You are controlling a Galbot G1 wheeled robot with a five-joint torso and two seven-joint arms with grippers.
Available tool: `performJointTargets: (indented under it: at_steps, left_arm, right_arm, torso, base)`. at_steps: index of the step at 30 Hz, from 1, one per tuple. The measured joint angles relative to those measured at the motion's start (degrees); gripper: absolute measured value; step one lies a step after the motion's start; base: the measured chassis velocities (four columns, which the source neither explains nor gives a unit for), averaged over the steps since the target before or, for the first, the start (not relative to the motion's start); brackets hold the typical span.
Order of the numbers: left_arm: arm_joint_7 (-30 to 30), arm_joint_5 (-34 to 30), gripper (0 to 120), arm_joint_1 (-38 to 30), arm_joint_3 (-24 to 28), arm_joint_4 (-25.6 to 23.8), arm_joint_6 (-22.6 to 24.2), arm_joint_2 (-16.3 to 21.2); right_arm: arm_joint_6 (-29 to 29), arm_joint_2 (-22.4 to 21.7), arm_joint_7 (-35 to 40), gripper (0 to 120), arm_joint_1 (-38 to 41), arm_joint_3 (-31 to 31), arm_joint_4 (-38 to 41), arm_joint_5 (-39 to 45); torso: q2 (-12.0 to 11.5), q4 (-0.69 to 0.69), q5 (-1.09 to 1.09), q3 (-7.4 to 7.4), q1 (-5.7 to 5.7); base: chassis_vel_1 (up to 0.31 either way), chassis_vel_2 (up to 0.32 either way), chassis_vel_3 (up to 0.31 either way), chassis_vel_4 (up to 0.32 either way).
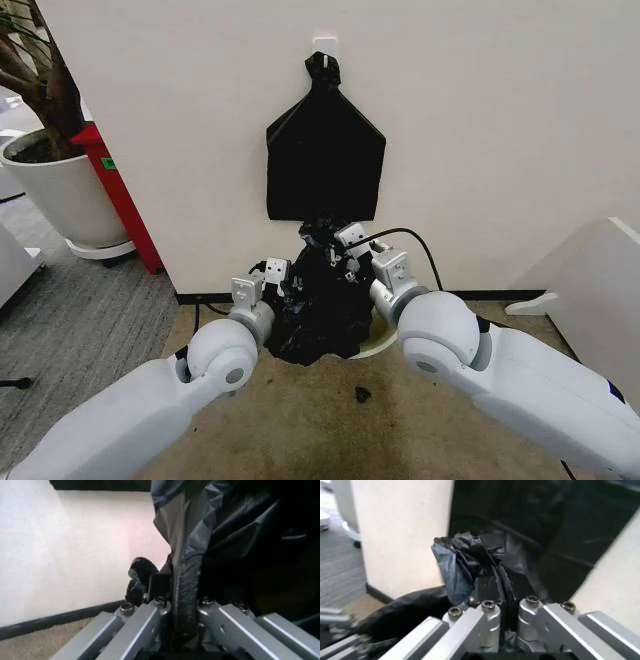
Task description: Place the garbage bag over the trash bin.
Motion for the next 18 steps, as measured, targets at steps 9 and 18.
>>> performJointTargets:
  at_steps: [9, 18]
  left_arm:
    - [0.91, 1.53, 2, 2.99, -1.72, 0.14, -0.25, 0.07]
    - [4.74, 4.24, 2, 7.83, -5.08, -2.65, -1.91, 1.52]
  right_arm:
    - [-1.36, -5.68, -0.05, 0, -1.23, 8.48, 1.57, 5.73]
    - [-2.47, -10.88, -9.49, 0, -3.10, 15.26, -3.45, 12.13]
  torso:
    - [0.00, 0.00, 0.00, -0.01, 0.00]
    - [0.00, 0.01, 0.00, 0.00, 0.00]
  base:
    - [0.000, 0.000, 0.000, 0.000]
    - [0.000, 0.000, 0.000, 0.000]
